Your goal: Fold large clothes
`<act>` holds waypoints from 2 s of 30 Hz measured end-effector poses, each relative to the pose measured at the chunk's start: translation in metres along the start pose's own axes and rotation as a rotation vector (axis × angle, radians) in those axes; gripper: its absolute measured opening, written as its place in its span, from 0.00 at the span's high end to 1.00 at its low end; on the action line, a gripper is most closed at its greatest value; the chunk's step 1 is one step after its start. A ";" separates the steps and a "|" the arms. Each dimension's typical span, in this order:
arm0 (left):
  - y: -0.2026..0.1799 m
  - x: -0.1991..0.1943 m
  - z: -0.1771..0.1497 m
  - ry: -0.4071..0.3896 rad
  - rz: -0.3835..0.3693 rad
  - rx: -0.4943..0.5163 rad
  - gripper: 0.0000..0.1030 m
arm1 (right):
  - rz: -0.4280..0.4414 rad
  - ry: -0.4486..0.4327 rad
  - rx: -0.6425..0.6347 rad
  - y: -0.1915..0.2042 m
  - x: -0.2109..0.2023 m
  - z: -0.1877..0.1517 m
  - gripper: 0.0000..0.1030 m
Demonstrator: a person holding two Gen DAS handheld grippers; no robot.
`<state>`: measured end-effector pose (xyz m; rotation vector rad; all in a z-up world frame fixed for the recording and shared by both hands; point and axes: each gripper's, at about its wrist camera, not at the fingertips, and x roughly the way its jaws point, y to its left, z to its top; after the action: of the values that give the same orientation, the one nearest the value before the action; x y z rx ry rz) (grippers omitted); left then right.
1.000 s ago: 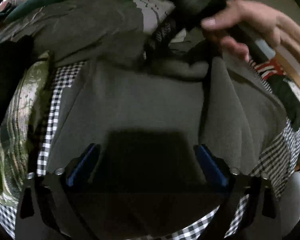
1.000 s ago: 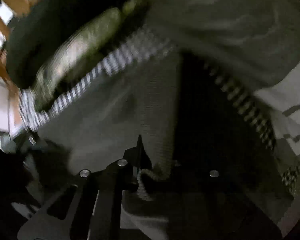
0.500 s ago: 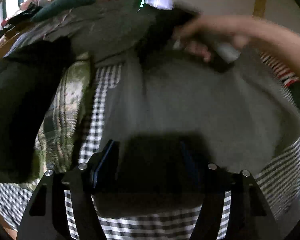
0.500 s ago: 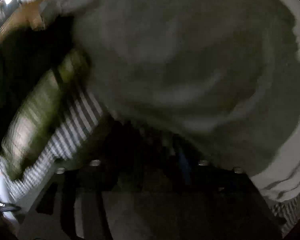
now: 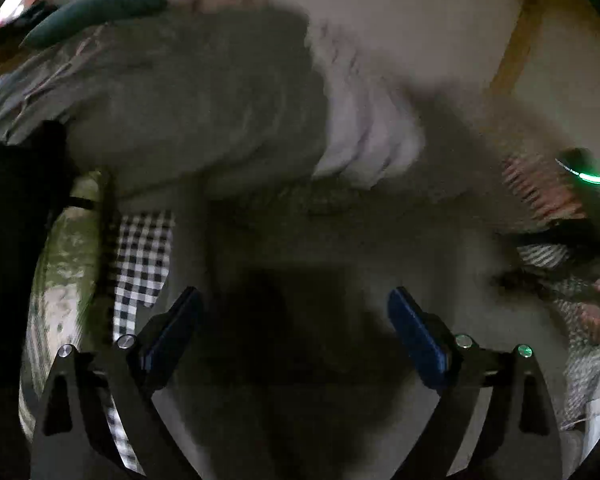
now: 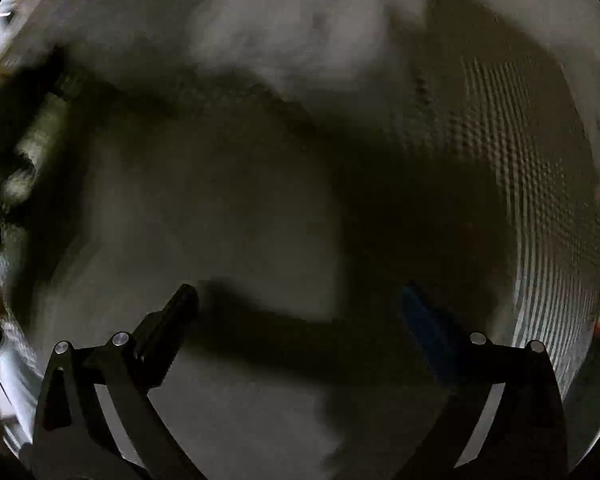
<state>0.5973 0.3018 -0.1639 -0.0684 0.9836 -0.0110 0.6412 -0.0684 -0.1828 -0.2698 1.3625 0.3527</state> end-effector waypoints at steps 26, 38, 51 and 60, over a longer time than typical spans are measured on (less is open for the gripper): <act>0.034 -0.022 -0.096 0.104 -0.069 -0.040 0.40 | 0.195 -0.138 0.115 -0.006 -0.029 -0.139 0.03; -0.066 -0.061 -0.098 -0.006 -0.005 0.114 0.05 | -0.170 -0.226 0.056 0.036 -0.058 -0.137 0.03; -0.018 -0.049 -0.125 -0.001 -0.041 0.051 0.05 | -0.002 -0.215 0.108 0.010 -0.035 -0.151 0.03; 0.001 -0.099 -0.124 -0.092 -0.100 -0.075 0.05 | -0.004 -0.319 0.228 0.005 -0.082 -0.172 0.03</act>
<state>0.4391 0.3006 -0.1504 -0.1859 0.8877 -0.0625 0.4699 -0.1377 -0.1353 -0.0238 1.0755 0.2229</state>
